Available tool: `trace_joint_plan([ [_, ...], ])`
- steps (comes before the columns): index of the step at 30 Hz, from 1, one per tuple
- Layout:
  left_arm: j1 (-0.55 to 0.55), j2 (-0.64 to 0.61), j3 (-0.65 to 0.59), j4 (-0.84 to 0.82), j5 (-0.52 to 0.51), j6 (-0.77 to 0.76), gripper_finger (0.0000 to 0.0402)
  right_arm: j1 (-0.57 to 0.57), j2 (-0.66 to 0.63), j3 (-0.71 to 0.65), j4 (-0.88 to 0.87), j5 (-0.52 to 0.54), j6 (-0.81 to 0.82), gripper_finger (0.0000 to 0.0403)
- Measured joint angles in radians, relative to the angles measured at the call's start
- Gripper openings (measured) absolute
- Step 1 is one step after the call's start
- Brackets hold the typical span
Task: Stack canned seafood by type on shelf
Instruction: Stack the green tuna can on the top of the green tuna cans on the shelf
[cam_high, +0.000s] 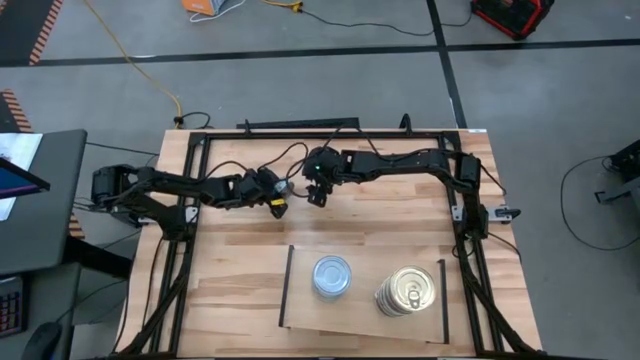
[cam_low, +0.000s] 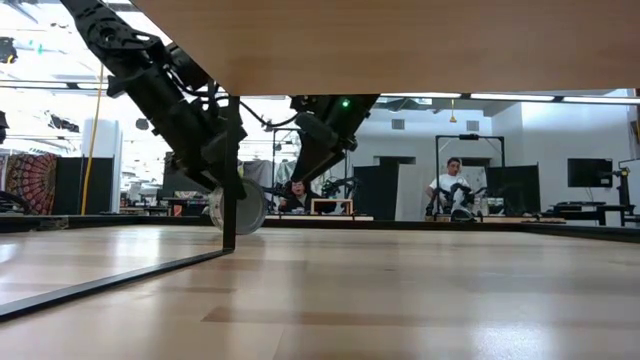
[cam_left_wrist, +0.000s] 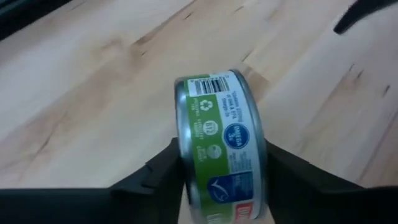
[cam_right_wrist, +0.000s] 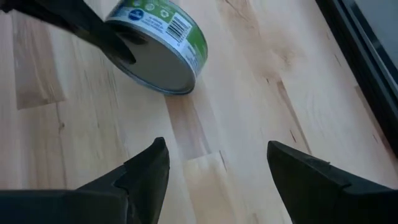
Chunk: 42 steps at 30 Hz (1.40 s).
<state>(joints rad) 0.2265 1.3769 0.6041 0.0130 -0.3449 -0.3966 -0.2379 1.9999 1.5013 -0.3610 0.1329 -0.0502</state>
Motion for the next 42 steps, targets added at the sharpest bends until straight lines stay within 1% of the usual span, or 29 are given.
trace_joint_plan([
  [5,-0.012,0.0,0.0,-0.013,-0.005,0.046,0.0132,-0.005,-0.017,0.0,-0.09,-0.001,-0.019,0.0295],
  [8,-0.014,-0.016,0.0,-0.02,-0.001,0.084,0.013,-0.008,-0.052,0.001,-0.117,-0.002,-0.018,0.0295],
  [10,-0.014,-0.054,0.001,-0.026,0.01,0.101,0.013,-0.008,-0.069,0.001,-0.123,-0.002,-0.019,0.0295],
  [13,-0.013,-0.145,0.017,-0.029,0.055,0.122,0.013,-0.008,-0.084,0.001,-0.148,-0.001,-0.03,0.0295],
  [15,-0.013,-0.218,0.028,-0.044,0.107,0.12,0.013,-0.016,-0.099,0.001,-0.158,-0.002,-0.037,0.0295],
  [17,-0.013,-0.292,0.035,-0.055,0.175,0.091,0.013,-0.028,-0.114,0.001,-0.17,-0.003,-0.04,0.0295],
  [20,-0.013,-0.384,0.035,-0.053,0.31,0.025,0.013,-0.045,-0.134,-0.004,-0.204,-0.002,-0.037,0.0295],
  [22,-0.013,-0.429,0.036,-0.054,0.4,-0.015,0.013,-0.053,-0.169,-0.032,-0.185,0.002,-0.04,0.0295],
  [27,-0.014,-0.503,0.035,-0.03,0.602,-0.079,0.013,-0.052,-0.326,-0.185,-0.026,0.0,-0.078,0.0295],
  [29,-0.011,-0.517,0.036,0.01,0.694,-0.083,0.013,-0.053,-0.397,-0.265,0.084,0.001,-0.098,0.0295],
  [31,-0.001,-0.521,0.054,0.028,0.82,-0.07,0.013,-0.047,-0.467,-0.339,0.193,0.001,-0.128,0.0295],
  [33,0.006,-0.515,0.097,0.027,0.943,-0.064,0.013,-0.039,-0.529,-0.4,0.272,0.003,-0.158,0.0295],
  [35,0.006,-0.489,0.156,0.028,1.026,-0.079,0.013,-0.029,-0.58,-0.451,0.329,0.003,-0.173,0.0295],
  [39,0.006,-0.401,0.299,0.019,1.149,-0.151,0.013,-0.007,-0.66,-0.501,0.363,0.001,-0.194,0.0295],
  [42,-0.002,-0.322,0.426,-0.055,1.22,-0.182,0.013,-0.002,-0.703,-0.511,0.329,0.001,-0.189,0.0295],
])
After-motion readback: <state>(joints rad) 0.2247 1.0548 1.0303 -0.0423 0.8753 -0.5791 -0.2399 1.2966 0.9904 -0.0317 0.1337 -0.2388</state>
